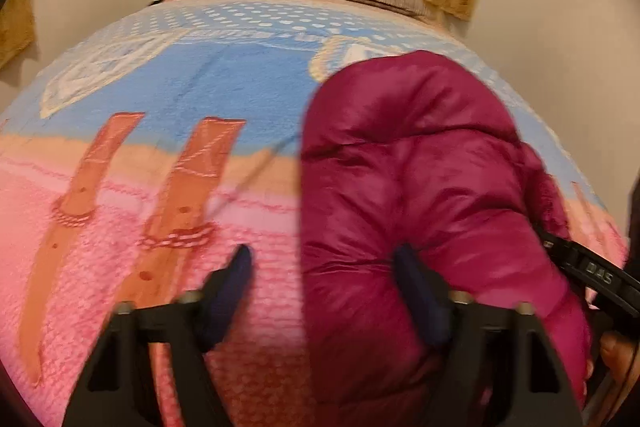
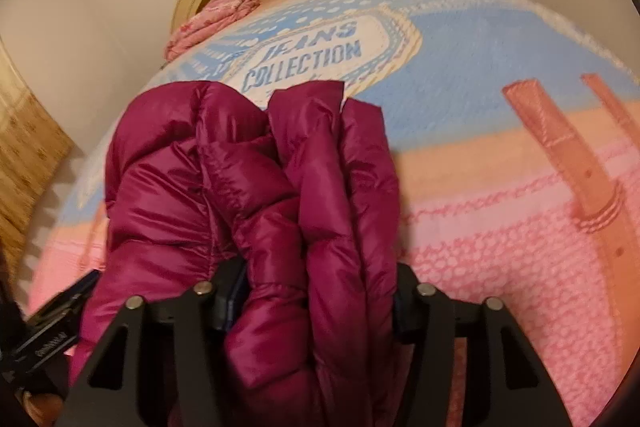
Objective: Fold large clothes
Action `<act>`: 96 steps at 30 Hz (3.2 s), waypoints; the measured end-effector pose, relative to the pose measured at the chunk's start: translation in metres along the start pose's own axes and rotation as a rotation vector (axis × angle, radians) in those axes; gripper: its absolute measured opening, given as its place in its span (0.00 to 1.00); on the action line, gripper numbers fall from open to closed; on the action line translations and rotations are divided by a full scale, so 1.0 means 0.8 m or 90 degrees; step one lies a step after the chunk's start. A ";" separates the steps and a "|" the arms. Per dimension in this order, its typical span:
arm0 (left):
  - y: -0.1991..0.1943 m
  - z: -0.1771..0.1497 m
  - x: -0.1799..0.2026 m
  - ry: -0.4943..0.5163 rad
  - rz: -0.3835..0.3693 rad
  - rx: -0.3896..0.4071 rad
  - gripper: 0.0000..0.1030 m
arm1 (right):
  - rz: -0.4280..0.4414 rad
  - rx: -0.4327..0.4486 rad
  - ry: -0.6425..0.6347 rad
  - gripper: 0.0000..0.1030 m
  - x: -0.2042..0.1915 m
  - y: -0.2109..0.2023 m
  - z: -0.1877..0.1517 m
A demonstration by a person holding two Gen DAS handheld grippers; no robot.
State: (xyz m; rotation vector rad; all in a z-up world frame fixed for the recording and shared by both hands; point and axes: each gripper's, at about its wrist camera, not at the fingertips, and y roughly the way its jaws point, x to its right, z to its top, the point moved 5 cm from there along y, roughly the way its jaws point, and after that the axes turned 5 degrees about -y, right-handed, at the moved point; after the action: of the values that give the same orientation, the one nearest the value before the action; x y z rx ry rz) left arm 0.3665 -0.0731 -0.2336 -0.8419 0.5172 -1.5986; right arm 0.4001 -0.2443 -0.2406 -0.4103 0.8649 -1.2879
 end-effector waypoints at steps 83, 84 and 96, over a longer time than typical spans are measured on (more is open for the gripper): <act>-0.176 -0.039 -0.331 -0.092 0.321 0.088 0.03 | 0.149 -0.061 -0.316 0.31 -0.397 0.086 -0.060; -0.175 -0.039 -0.330 -0.093 0.321 0.086 0.03 | 0.143 -0.061 -0.322 0.33 -0.398 0.086 -0.061; -0.200 -0.031 -0.330 -0.135 0.296 0.081 0.04 | 0.120 -0.062 -0.334 0.43 -0.397 0.076 -0.058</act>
State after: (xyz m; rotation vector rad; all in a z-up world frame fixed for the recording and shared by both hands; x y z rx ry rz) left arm 0.2544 0.2131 -0.1943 -0.7207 0.4174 -1.0904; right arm 0.3949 0.0808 -0.2090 -0.6907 0.5062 -0.9041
